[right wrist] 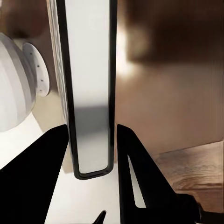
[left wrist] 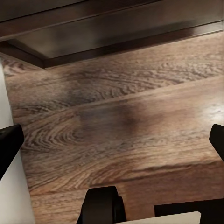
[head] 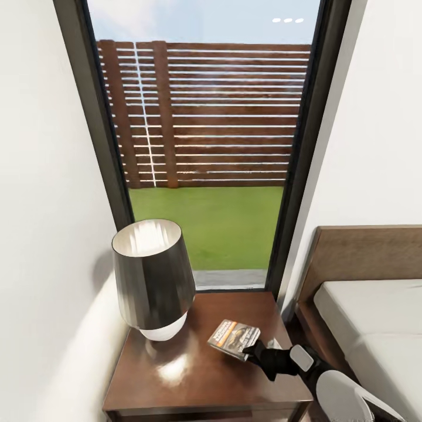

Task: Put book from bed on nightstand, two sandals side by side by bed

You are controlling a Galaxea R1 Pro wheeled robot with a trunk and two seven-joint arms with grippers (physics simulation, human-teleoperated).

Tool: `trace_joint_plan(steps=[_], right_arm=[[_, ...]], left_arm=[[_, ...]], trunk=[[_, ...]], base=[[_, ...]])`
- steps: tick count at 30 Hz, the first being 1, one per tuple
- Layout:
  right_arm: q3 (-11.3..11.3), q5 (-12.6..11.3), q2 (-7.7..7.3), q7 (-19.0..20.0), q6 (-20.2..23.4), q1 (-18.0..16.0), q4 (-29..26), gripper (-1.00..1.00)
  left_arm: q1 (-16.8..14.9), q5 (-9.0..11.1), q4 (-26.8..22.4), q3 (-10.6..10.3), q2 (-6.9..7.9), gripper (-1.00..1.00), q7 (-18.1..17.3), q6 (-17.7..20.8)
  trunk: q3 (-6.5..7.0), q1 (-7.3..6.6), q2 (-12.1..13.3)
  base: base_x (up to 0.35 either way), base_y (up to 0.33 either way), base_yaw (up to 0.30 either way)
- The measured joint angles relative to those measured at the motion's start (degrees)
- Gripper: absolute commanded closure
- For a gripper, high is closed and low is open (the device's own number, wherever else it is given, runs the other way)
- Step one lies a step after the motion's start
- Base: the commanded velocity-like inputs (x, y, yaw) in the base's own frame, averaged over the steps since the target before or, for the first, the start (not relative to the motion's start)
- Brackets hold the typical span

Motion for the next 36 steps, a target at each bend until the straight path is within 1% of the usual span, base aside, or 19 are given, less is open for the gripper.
trace_joint_plan(steps=[5, 15, 23, 34, 36], right_arm=[[0.0, 0.0, 0.11, -1.7, 0.0, -0.8, 0.0, 1.0], [0.0, 0.0, 0.17, -2.9, 0.0, -1.9, 0.0, 1.0], [0.0, -0.1, 0.17, -3.0, 0.0, -2.1, 0.1, 1.0], [0.1, 0.0, 0.17, -3.1, 0.0, -2.3, 0.1, 1.0], [0.0, -0.1, 0.17, -3.1, 0.0, -2.3, 0.1, 1.0]], left_arm=[[0.0, 0.0, 0.0, 0.0, -0.05, -1.0, 0.0, 0.0], [0.0, 0.0, 0.0, 0.0, -0.07, -1.0, 0.0, 0.0], [0.0, 0.0, 0.1, 0.0, -0.07, -1.0, 0.0, 0.0], [0.0, 0.0, 0.1, 0.0, -0.07, -1.0, 0.0, 0.0], [0.0, 0.0, 0.1, 0.0, -0.07, -1.0, 0.0, 0.0]], trunk=[[0.0, 0.0, 0.0], [-1.79, 2.19, -4.0], [-1.8, 2.2, -4.0], [-3.77, 4.61, -8.4], [-3.77, 4.61, -8.4]], base=[[0.0, 0.0, 0.0], [0.0, 0.0, 0.0], [0.0, 0.0, 0.0], [0.0, 0.0, 0.0], [0.0, 0.0, 0.0]])
